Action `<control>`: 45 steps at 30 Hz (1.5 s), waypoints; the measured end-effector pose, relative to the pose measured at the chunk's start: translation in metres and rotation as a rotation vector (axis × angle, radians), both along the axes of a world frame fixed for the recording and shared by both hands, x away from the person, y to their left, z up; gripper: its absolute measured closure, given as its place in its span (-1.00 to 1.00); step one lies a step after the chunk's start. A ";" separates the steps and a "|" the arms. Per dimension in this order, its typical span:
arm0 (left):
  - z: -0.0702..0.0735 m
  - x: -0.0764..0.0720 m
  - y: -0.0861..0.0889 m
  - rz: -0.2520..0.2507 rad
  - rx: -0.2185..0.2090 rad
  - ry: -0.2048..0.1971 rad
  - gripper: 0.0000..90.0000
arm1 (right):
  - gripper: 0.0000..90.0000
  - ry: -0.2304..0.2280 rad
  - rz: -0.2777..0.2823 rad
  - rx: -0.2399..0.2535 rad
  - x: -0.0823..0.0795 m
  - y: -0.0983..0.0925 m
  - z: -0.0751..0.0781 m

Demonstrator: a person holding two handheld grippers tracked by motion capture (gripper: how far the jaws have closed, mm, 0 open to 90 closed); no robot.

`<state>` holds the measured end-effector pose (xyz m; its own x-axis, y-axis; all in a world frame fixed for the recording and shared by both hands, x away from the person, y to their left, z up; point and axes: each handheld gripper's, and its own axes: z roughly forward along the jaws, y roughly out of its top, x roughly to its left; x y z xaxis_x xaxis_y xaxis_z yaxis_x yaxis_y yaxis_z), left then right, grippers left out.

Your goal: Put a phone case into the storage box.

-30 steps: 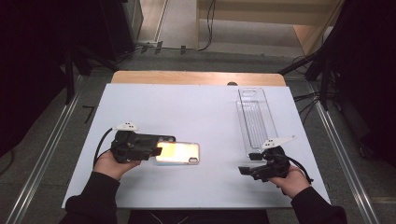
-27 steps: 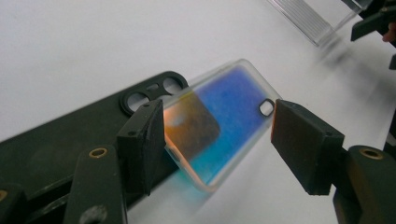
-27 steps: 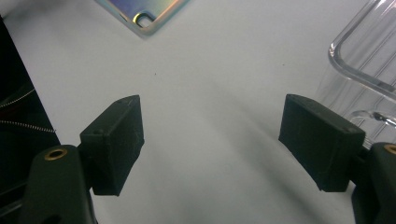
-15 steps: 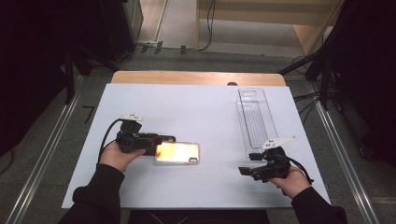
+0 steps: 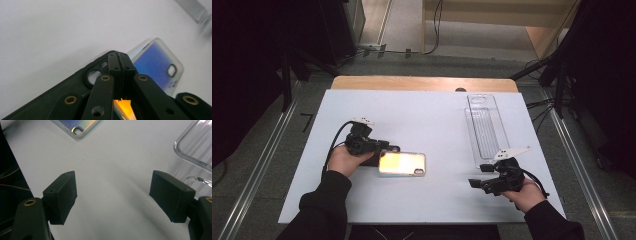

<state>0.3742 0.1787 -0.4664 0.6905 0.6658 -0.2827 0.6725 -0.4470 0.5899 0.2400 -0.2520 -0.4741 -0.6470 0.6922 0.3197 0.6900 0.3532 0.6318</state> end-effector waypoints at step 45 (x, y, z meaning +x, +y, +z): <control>-0.013 -0.043 -0.005 -0.145 0.091 0.025 1.00 | -0.55 -0.007 0.011 -0.007 -0.003 0.002 0.001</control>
